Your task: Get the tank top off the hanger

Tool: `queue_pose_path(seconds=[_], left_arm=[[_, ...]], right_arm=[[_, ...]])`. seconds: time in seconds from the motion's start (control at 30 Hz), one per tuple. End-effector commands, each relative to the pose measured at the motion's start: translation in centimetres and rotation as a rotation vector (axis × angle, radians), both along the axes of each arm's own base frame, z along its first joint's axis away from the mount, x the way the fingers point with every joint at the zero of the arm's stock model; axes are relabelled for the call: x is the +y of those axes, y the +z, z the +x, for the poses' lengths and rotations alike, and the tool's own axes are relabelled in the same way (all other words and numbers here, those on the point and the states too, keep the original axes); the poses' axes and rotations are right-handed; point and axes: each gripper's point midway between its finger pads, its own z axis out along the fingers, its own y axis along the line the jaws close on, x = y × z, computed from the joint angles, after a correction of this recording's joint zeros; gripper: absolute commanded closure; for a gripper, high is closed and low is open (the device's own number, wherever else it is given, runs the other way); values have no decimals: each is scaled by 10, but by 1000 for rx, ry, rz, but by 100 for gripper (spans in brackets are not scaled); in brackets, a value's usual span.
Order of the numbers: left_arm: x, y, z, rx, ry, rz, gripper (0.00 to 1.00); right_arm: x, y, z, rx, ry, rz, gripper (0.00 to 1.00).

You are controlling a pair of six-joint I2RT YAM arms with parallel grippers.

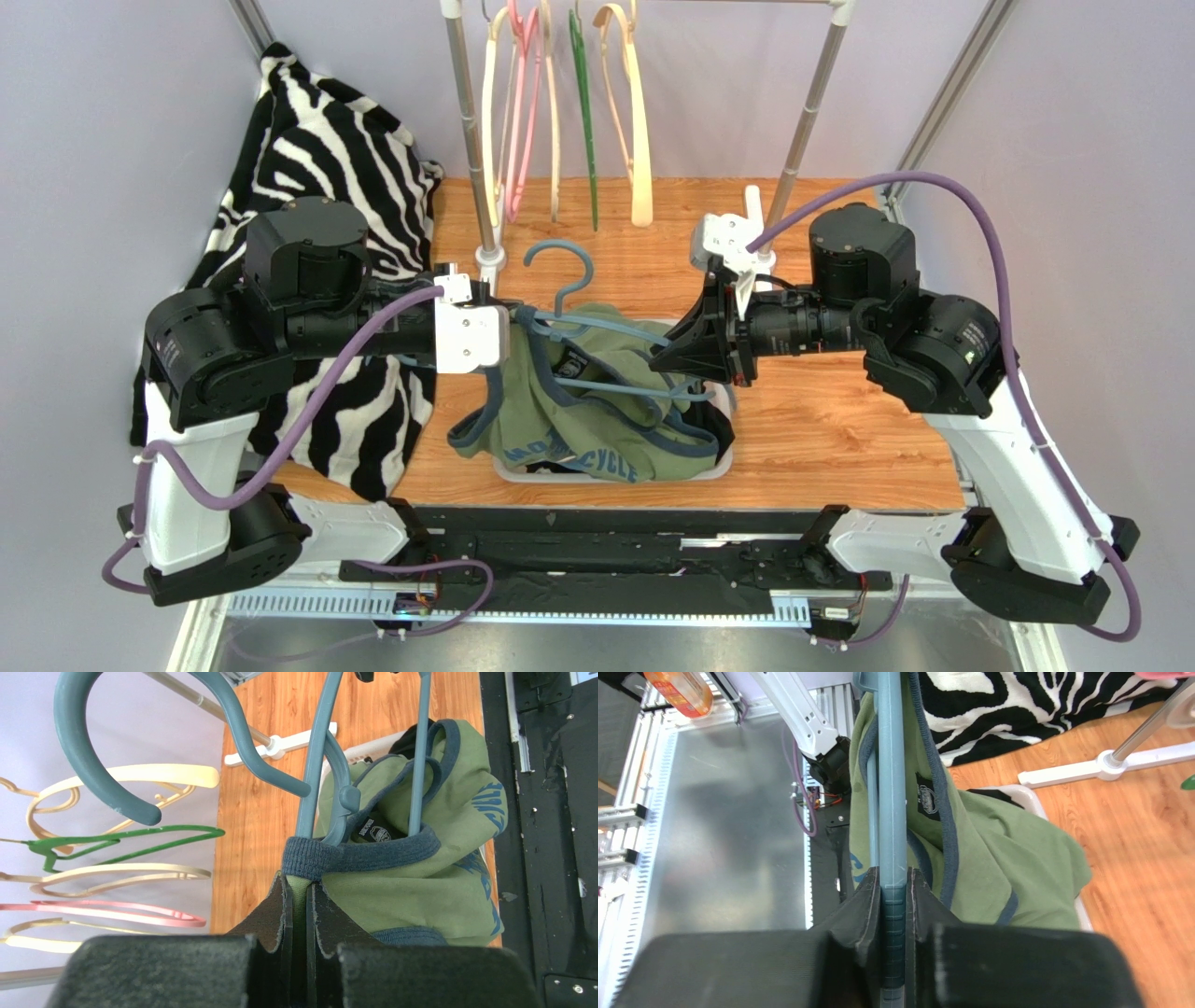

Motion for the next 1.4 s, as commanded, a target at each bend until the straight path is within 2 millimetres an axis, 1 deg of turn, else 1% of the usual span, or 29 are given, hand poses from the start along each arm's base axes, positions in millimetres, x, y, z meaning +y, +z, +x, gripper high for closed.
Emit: queue_pose_path(seconds=[0.0,0.07,0.1,0.23,0.27,0.33,0.37,0.43,0.47,0.5,0.53,0.57,0.6,0.63,0.67,0.73,0.77,0.8,0.87,0.93,0.97,1.0,1.03,1.1,1.2,1.27,1.33,1.37], left_arm=[[3,17,-3,-43,1,-52,100],[1,20,-1,-50,7,-61,100],[2,21,1,-49,19,-64,100],[0,25,10,-62,52,-77,100],[-2,29,14,-69,66,-89,100],[-3,29,23,-64,111,-93,100],[-6,34,28,-71,128,-112,97],[-8,34,38,-55,179,-126,88],[-11,32,42,-38,196,-128,73],[-10,32,46,-33,222,-131,64],[-9,35,49,-37,239,-146,58],[-9,36,51,-28,257,-156,48],[-6,38,55,-36,289,-160,33],[-3,44,57,-48,309,-185,28],[-1,47,58,-47,324,-202,22],[7,61,56,-68,351,-248,7],[10,65,54,-60,362,-272,5],[15,74,49,-66,361,-304,5],[20,81,39,-40,355,-352,4],[18,78,30,5,328,-370,4],[17,76,25,63,332,-397,4],[9,65,21,118,302,-381,4],[4,56,15,164,275,-364,4],[-11,36,2,286,213,-335,8],[-27,20,-6,399,159,-310,13],[-36,19,-6,440,147,-312,15],[-42,23,-8,463,124,-332,16],[-47,21,-7,490,121,-331,16]], right_arm=[[-13,20,-12,-55,-3,64,100],[-16,25,-11,-77,-26,83,100],[-22,29,-12,-96,-47,97,100],[-31,35,-11,-118,-96,124,100],[-33,36,-11,-120,-107,126,100],[-35,37,-5,-124,-145,124,100],[-37,39,-4,-132,-159,128,100],[-41,39,3,-142,-204,114,100],[-45,41,6,-158,-228,110,100],[-48,41,7,-168,-245,106,100],[-51,41,8,-174,-256,99,100],[-57,45,7,-197,-269,102,100],[-62,47,9,-212,-295,100,100],[-66,49,9,-221,-312,102,100],[-72,53,7,-236,-323,111,100],[-82,59,9,-269,-366,122,100],[-85,62,9,-278,-378,127,100],[-91,63,7,-287,-392,134,100],[-94,65,8,-294,-406,140,100],[-97,66,10,-305,-426,138,100],[-98,66,11,-307,-430,133,100],[-98,65,11,-308,-432,131,100],[-99,66,12,-315,-436,129,100],[-101,66,15,-324,-458,126,100],[-104,68,19,-341,-483,130,100],[-106,68,21,-349,-493,130,100],[-108,67,23,-356,-509,121,100],[-108,66,24,-360,-511,116,100]])
